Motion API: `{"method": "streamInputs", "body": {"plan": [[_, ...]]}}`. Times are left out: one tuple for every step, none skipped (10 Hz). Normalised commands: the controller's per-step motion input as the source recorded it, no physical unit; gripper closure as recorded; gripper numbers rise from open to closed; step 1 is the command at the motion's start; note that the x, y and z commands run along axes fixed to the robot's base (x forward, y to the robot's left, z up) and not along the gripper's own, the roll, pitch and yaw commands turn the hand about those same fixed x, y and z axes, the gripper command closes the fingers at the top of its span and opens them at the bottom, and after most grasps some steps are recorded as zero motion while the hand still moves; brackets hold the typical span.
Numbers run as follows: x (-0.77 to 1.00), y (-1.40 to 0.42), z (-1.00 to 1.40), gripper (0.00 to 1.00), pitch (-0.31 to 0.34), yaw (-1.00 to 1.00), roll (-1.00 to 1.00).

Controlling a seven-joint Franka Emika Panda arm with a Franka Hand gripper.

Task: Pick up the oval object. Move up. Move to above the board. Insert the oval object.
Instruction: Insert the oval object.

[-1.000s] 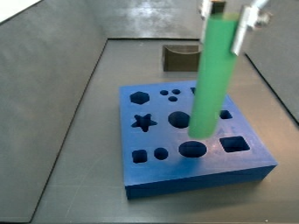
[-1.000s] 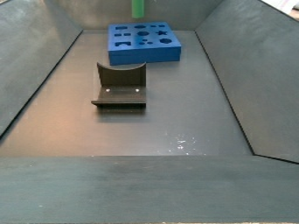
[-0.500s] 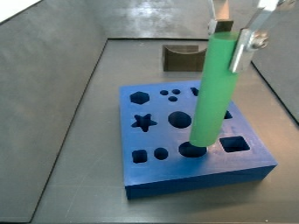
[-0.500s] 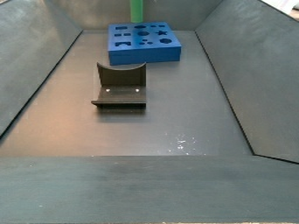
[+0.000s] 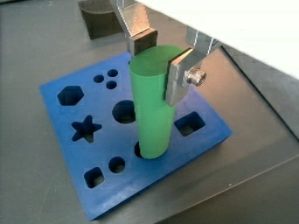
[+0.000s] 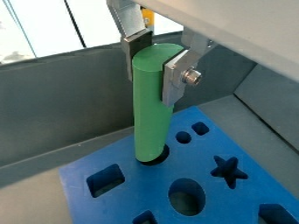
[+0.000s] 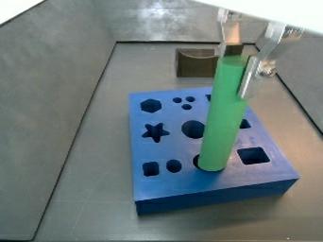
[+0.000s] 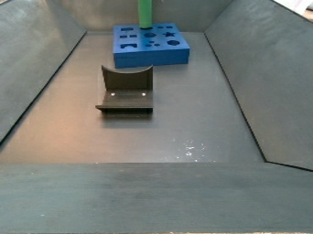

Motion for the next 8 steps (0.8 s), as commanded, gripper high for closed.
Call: {"method": "streamInputs", "body": {"plan": [[-0.04, 0.20, -0.30, 1.00, 0.066, -0.49, 0.03], [-0.10, 0.04, -0.28, 1.00, 0.013, -0.90, 0.00], [-0.17, 0.00, -0.25, 1.00, 0.011, -0.90, 0.00], [0.00, 0.00, 0.00, 1.00, 0.023, -0.07, 0.00], [0.16, -0.13, -0.01, 1.00, 0.000, 0.00, 0.00], [-0.16, -0.23, -0.60, 1.00, -0.130, -0.29, 0.02], [-0.03, -0.37, -1.00, 1.00, -0.061, -0.37, 0.14], [0.00, -0.37, -1.00, 1.00, -0.043, -0.38, 0.13]]}}
